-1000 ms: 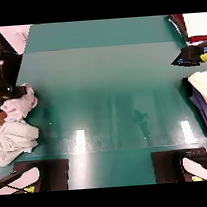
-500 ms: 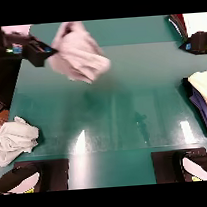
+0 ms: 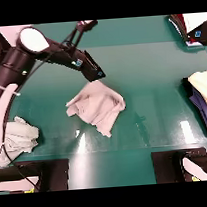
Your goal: Fold the shirts.
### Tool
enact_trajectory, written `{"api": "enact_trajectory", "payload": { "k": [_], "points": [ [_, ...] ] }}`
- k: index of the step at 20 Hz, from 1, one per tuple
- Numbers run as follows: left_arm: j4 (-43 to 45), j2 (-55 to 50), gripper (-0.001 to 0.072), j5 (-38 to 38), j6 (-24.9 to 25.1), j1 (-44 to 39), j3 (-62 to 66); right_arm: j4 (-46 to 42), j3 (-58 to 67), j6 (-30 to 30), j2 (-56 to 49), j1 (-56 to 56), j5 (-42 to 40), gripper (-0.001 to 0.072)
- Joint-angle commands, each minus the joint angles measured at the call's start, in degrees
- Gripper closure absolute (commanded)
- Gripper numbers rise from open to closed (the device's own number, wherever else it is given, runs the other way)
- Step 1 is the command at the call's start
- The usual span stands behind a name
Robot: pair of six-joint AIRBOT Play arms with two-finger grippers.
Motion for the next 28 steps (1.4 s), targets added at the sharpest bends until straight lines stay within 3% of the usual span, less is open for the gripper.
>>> {"api": "enact_trajectory", "payload": {
  "k": [1,5,13,18,22,23,24,25,28],
  "points": [
    [7.0,-3.0,0.0098,-4.1,-4.9,2.7,0.3,-0.1,0.0,0.0,0.1,0.0,-0.2,0.0697],
    [6.9,-2.4,0.0098,-14.0,-6.4,14.8,-1.4,-0.1,0.0,0.0,0.0,0.0,-0.2,0.0697],
    [3.8,-2.4,0.0098,-5.9,-6.5,32.3,-24.6,0.2,-0.1,0.0,-1.2,0.0,0.1,0.0697],
    [-2.8,-2.4,0.0098,-3.5,-2.6,31.2,-31.9,0.6,-0.1,0.1,-4.4,0.0,3.2,0.0697],
    [-2.7,-2.8,0.01,-0.9,-3.2,27.7,-32.3,0.6,-0.1,0.1,-4.8,0.0,3.4,0.0697],
    [-3.1,-2.8,0.0191,0.1,-4.4,27.3,-32.3,0.6,-0.1,0.1,-4.8,0.0,3.5,0.0697],
    [-4.1,-2.8,0.0521,0.6,-4.8,27.3,-32.3,0.6,-0.1,0.1,-4.8,0.0,4.0,0.0697],
    [-5.4,-2.8,0.0679,1.0,-4.7,27.3,-32.1,0.6,-0.1,0.1,-4.8,0.0,4.8,0.0697],
    [-5.7,-1.5,0.0687,-2.2,-6.4,28.5,-26.1,0.6,-0.2,0.1,-5.0,0.5,9.2,0.0697]
  ]
}}
